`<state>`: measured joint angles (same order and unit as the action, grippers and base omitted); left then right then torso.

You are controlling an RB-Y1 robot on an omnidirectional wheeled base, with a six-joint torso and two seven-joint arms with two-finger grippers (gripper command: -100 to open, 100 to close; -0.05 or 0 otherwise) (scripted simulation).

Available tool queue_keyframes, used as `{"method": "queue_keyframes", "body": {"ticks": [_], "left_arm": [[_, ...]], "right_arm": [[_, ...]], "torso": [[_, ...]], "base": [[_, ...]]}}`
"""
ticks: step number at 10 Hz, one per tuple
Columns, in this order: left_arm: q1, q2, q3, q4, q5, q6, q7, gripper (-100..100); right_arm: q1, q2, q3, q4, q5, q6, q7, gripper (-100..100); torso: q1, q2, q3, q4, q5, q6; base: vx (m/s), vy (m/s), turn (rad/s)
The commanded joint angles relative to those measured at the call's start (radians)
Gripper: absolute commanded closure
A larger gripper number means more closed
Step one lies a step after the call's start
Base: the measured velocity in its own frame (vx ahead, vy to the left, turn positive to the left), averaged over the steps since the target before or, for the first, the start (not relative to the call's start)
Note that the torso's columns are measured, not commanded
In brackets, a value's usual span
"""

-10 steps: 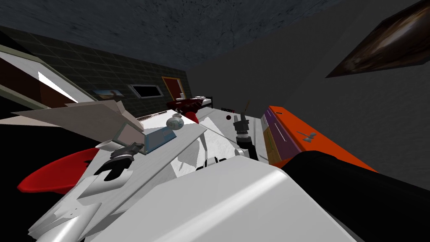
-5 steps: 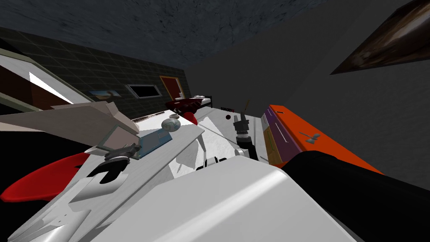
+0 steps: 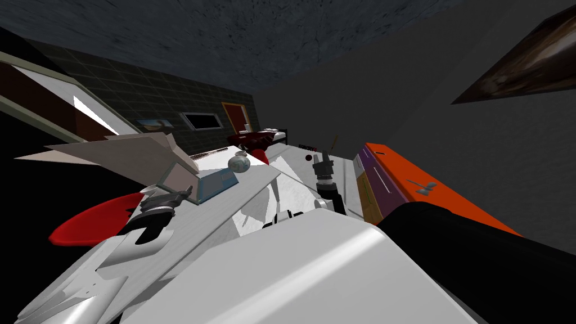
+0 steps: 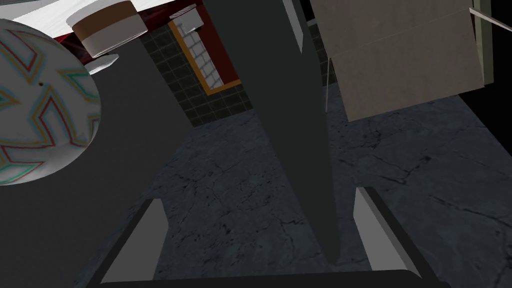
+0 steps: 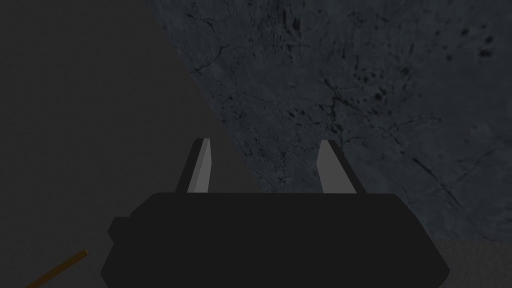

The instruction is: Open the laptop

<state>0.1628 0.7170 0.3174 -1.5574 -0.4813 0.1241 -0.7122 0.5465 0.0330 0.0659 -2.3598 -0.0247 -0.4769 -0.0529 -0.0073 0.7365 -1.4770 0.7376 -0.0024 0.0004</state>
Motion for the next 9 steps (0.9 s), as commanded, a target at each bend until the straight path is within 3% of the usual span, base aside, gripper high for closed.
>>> {"method": "queue_keyframes", "body": {"ticks": [1, 5, 7, 8, 9], "left_arm": [[0.023, 0.017, -0.008, -0.009, -0.023, 0.012, -0.028, 100], [0.093, 0.068, -0.034, -0.036, -0.09, 0.049, -0.113, 100], [0.116, 0.085, -0.042, -0.045, -0.112, 0.061, -0.142, 100], [0.108, 0.082, -0.041, -0.043, -0.103, 0.059, -0.13, 100], [0.122, 0.102, -0.016, -0.061, -0.123, 0.085, -0.153, -100]], "right_arm": [[0.0, 0.0, 0.0, 0.0, 0.0, 0.0, 0.0, 0], [0.0, 0.0, 0.0, 0.0, 0.0, 0.0, 0.0, 0], [0.0, 0.0, 0.0, 0.0, 0.0, 0.0, 0.0, 0], [0.0, 0.0, 0.0, 0.0, 0.0, 0.0, 0.0, 0], [0.0, 0.0, 0.0, 0.0, 0.0, 0.0, 0.0, 0]], "torso": [[0.003, 0.001, 0.0, 0.0, 0.001, 0.0], [0.006, -0.001, 0.0, 0.0, 0.002, 0.0], [0.009, 0.003, 0.002, 0.001, 0.003, -0.001], [0.01, 0.004, 0.002, 0.001, 0.003, 0.0], [0.011, 0.005, 0.003, 0.001, 0.003, -0.001]], "base": [[0.052, -0.033, -0.027], [0.099, -0.106, -0.023], [0.08, -0.077, -0.018], [0.03, -0.028, -0.001], [-0.003, 0.044, 0.172]]}}
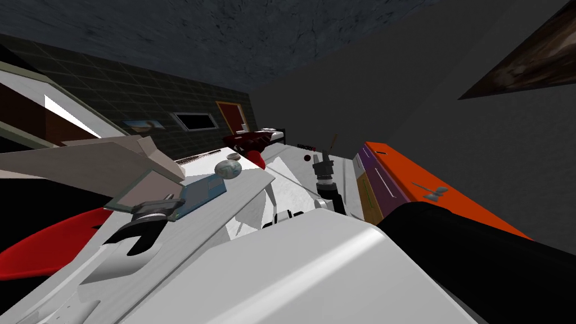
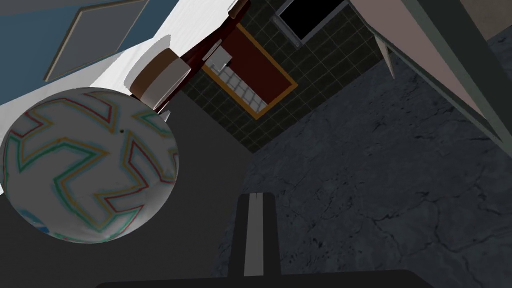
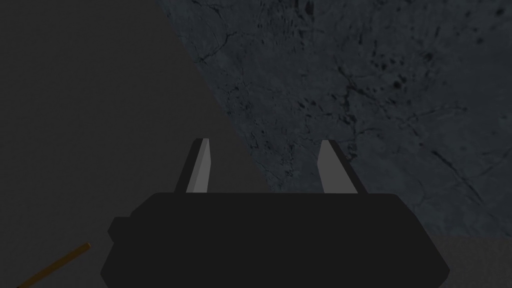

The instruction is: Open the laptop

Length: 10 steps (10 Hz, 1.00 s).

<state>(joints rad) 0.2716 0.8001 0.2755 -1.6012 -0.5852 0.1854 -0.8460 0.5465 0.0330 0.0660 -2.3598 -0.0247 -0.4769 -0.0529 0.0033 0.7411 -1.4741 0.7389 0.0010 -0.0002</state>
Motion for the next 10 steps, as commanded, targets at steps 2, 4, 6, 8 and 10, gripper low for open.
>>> {"method": "queue_keyframes", "body": {"ticks": [2, 4, 6, 8, 10], "left_arm": [[0.028, 0.04, 0.058, -0.036, -0.042, 0.053, -0.043, -100], [0.016, 0.028, 0.044, -0.028, -0.04, 0.048, -0.039, -100], [0.019, 0.034, 0.044, -0.007, -0.074, 0.071, -0.073, 100], [0.022, 0.04, 0.045, 0.014, -0.108, 0.094, -0.107, 100], [0.025, 0.046, 0.046, 0.035, -0.142, 0.117, -0.141, 100]], "right_arm": [[0.0, 0.0, 0.0, 0.0, 0.0, 0.0, 0.0, 0], [0.0, 0.0, 0.0, 0.0, 0.0, 0.0, 0.0, 0], [0.0, 0.0, 0.0, 0.0, 0.0, 0.0, 0.0, 0], [0.0, 0.0, 0.0, 0.0, 0.0, 0.0, 0.0, 0], [0.0, 0.0, 0.0, 0.0, 0.0, 0.0, 0.0, 0]], "torso": [[0.003, 0.0, 0.0, 0.0, 0.001, -0.001], [-0.006, -0.004, -0.003, -0.001, -0.001, 0.001], [-0.007, -0.004, -0.002, -0.001, -0.002, 0.0], [-0.006, -0.003, -0.002, -0.001, -0.001, 0.002], [-0.003, -0.004, -0.003, -0.001, -0.001, 0.0]], "base": [[-0.012, 0.11, 0.23], [0.0, 0.036, 0.015], [-0.018, -0.009, -0.144], [-0.064, -0.061, -0.231], [-0.034, -0.065, -0.183]]}}
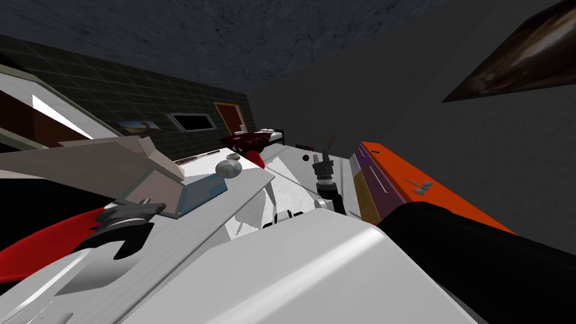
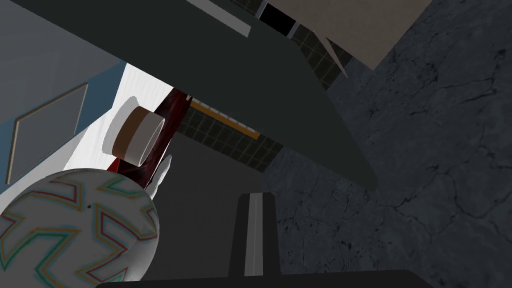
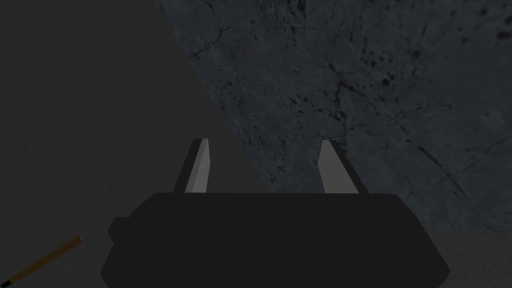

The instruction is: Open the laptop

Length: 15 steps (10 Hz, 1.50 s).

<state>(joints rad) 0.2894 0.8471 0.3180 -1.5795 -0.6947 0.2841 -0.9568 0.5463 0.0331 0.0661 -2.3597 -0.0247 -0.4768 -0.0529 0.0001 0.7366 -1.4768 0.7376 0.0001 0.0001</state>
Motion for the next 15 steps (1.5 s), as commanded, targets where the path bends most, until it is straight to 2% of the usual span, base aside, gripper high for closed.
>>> {"method": "queue_keyframes", "body": {"ticks": [1, 4, 5, 6, 13, 14, 15], "left_arm": [[0.008, 0.002, 0.004, 0.023, -0.049, 0.03, -0.047, 100], [0.013, 0.011, 0.005, 0.055, -0.1, 0.065, -0.098, 100], [0.009, 0.009, 0.006, 0.054, -0.091, 0.052, -0.084, 100], [-0.009, 0.006, 0.015, 0.065, -0.065, 0.045, -0.058, -100], [-0.075, -0.008, 0.049, 0.101, 0.034, 0.01, 0.055, -100], [-0.068, -0.007, 0.046, 0.095, 0.025, 0.015, 0.042, -100], [-0.085, -0.004, 0.049, 0.118, 0.027, 0.043, 0.042, -100]], "right_arm": [[0.0, 0.0, 0.0, 0.0, 0.0, 0.0, 0.0, 0], [0.0, 0.0, 0.0, 0.0, 0.0, 0.0, 0.0, 0], [0.0, 0.0, 0.0, 0.0, 0.0, 0.0, 0.0, 0], [0.0, 0.0, 0.0, 0.0, 0.0, 0.0, 0.0, 0], [0.0, 0.0, 0.0, 0.0, 0.0, 0.0, 0.0, 0], [0.0, 0.0, 0.0, 0.0, 0.0, 0.0, 0.0, 0], [0.0, 0.0, 0.0, 0.0, 0.0, 0.0, 0.0, 0]], "torso": [[0.001, 0.0, 0.0, 0.0, 0.0, 0.0], [0.0, 0.002, 0.001, 0.001, 0.0, 0.0], [0.0, 0.002, 0.001, 0.001, 0.0, 0.0], [0.002, 0.001, 0.001, 0.0, 0.0, -0.001], [-0.001, 0.001, 0.0, 0.0, 0.0, 0.0], [-0.001, 0.001, 0.0, 0.0, 0.0, 0.0], [-0.002, -0.001, 0.0, 0.0, 0.0, 0.0]], "base": [[-0.042, -0.056, -0.214], [-0.038, -0.059, -0.186], [-0.019, -0.024, -0.034], [-0.054, 0.037, 0.035], [-0.068, 0.071, 0.021], [-0.026, 0.028, 0.001], [-0.058, 0.046, -0.286]]}}
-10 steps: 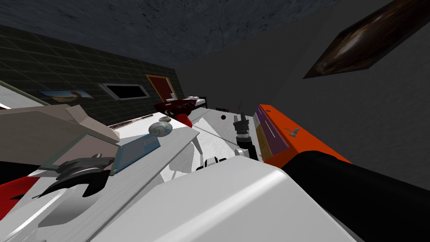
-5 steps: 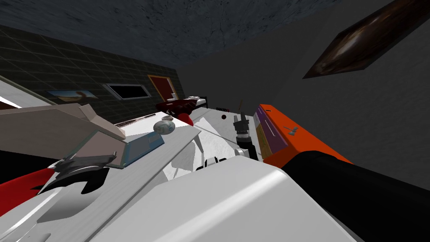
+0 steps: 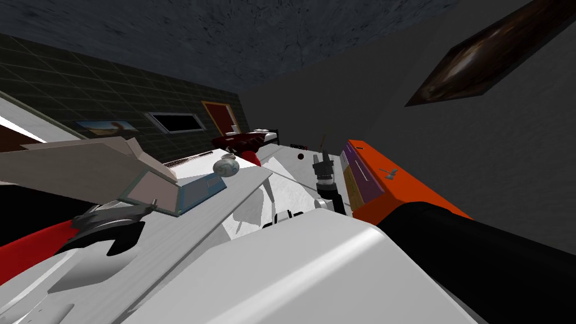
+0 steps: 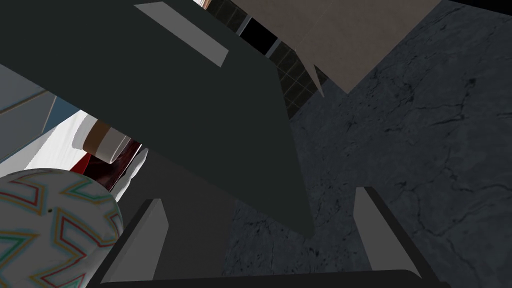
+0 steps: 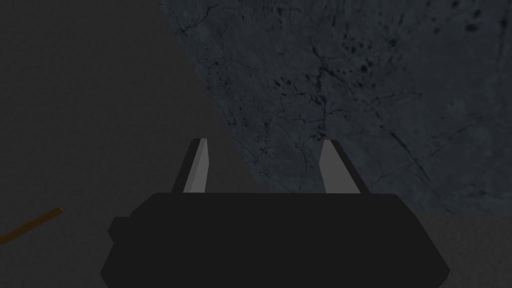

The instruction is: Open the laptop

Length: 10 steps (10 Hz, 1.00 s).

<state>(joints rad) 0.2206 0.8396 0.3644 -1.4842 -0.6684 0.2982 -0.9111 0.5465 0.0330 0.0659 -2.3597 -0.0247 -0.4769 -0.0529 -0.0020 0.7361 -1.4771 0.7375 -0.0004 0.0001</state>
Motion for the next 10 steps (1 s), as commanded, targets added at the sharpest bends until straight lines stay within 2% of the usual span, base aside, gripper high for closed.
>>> {"method": "queue_keyframes", "body": {"ticks": [1, 4, 5, 6, 8, 10], "left_arm": [[-0.021, 0.005, 0.004, 0.03, 0.001, 0.038, -0.005, -100], [-0.052, 0.012, 0.01, 0.074, 0.001, 0.095, -0.013, -100], [-0.047, 0.011, 0.009, 0.068, 0.001, 0.078, -0.01, -100], [-0.042, 0.009, 0.008, 0.06, 0.001, 0.076, -0.01, 100], [-0.021, 0.005, 0.004, 0.03, 0.001, 0.038, -0.005, 100], [0.0, 0.0, 0.0, 0.0, 0.0, 0.0, 0.0, 100]], "right_arm": [[0.0, 0.0, 0.0, 0.0, 0.0, 0.0, 0.0, 0], [0.0, 0.0, 0.0, 0.0, 0.0, 0.0, 0.0, 0], [0.0, 0.0, 0.0, 0.0, 0.0, 0.0, 0.0, 0], [0.0, 0.0, 0.0, 0.0, 0.0, 0.0, 0.0, 0], [0.0, 0.0, 0.0, 0.0, 0.0, 0.0, 0.0, 0], [0.001, 0.0, 0.0, 0.0, 0.0, 0.0, 0.0, 0]], "torso": [[0.002, 0.002, 0.001, 0.0, 0.0, 0.001], [0.004, 0.002, 0.001, 0.001, 0.001, 0.0], [0.002, 0.002, 0.001, 0.001, 0.001, 0.0], [0.0, -0.001, 0.0, 0.0, 0.0, -0.001], [-0.004, -0.004, -0.004, -0.003, -0.004, -0.003], [0.001, 0.0, 0.0, -0.001, 0.001, -0.003]], "base": [[-0.105, 0.075, -0.283], [-0.117, 0.079, -0.269], [-0.06, 0.034, -0.071], [0.014, -0.022, 0.281], [0.112, -0.064, 0.279], [0.134, -0.098, 0.288]]}}
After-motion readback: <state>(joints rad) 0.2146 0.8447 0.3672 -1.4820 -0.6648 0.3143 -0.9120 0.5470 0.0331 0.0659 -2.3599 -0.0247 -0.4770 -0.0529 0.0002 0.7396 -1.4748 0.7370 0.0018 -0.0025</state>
